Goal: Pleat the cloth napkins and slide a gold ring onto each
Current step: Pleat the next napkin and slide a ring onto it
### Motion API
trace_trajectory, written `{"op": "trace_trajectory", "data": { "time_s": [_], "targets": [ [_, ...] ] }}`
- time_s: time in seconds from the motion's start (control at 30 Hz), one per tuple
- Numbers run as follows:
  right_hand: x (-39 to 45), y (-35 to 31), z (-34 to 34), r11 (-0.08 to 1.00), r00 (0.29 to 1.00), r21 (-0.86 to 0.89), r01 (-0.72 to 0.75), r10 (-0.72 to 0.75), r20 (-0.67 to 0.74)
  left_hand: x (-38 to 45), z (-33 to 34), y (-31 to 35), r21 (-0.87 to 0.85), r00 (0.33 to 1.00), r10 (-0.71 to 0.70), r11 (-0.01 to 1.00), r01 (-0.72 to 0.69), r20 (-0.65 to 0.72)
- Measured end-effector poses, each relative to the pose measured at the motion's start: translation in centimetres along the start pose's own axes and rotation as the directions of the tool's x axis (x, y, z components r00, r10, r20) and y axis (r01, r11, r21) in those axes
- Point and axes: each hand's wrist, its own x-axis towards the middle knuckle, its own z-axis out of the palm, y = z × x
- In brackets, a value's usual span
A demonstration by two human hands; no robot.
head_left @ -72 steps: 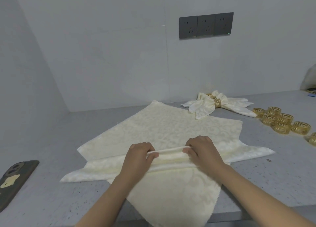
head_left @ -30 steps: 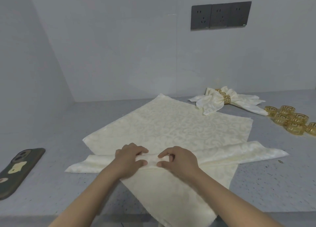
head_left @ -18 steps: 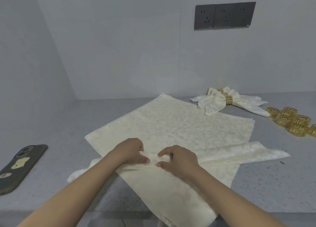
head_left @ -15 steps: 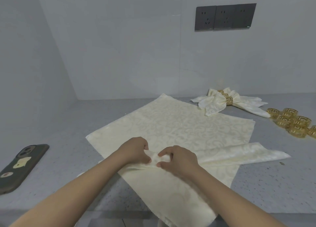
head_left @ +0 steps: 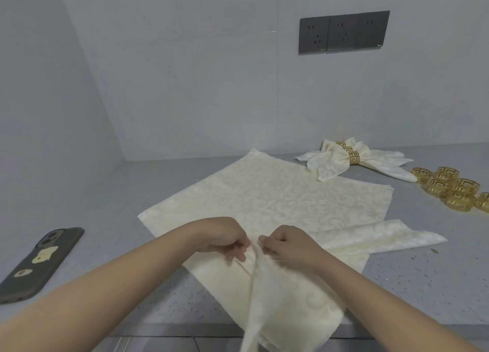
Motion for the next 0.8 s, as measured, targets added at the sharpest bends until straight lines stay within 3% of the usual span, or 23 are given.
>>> {"op": "trace_trajectory", "data": {
  "time_s": [0.13, 0.2, 0.3, 0.37, 0.43, 0.6, 0.8],
  "targets": [
    [-0.4, -0.5, 0.3, 0.996, 0.998, -0.076, 0.053, -0.054, -0.012, 0.2, 0.2, -0.5, 0.382, 0.977, 0.184, 0.915, -0.128, -0.112],
    [-0.3, -0.6, 0.3, 0.991, 0.997, -0.113, 0.073, -0.071, 0.021, 0.8, 0.9, -1.4, 0.427, 0.929, 0.310, 0.882, -0.201, -0.203],
    [0.3, -0.2, -0.7, 0.986, 0.998, -0.160, 0.049, -0.041, 0.054, 1.7, 2.2, -3.3, 0.498, 0.767, 0.541, 0.798, -0.340, -0.345],
    [0.6, 0.3, -1.5, 0.996, 0.998, -0.094, 0.003, 0.002, 0.059, 2.0, 3.2, -4.7, 0.529, 0.630, 0.675, 0.721, -0.448, -0.385],
    [0.5, 0.5, -1.9, 0.998, 0.997, -0.061, 0.022, -0.018, 0.073, 2.2, 4.1, -5.9, 0.569, 0.549, 0.738, 0.664, -0.486, -0.393],
    [0.3, 1.6, -1.4, 0.980, 0.992, -0.155, 0.125, -0.124, 0.019, 2.8, 5.3, -6.9, 0.593, 0.584, 0.736, 0.651, -0.474, -0.342],
    [-0.7, 3.4, -0.4, 0.949, 0.958, -0.216, 0.228, -0.258, -0.123, 3.2, 5.0, -6.6, 0.641, 0.571, 0.753, 0.621, -0.452, -0.327]
  ]
}}
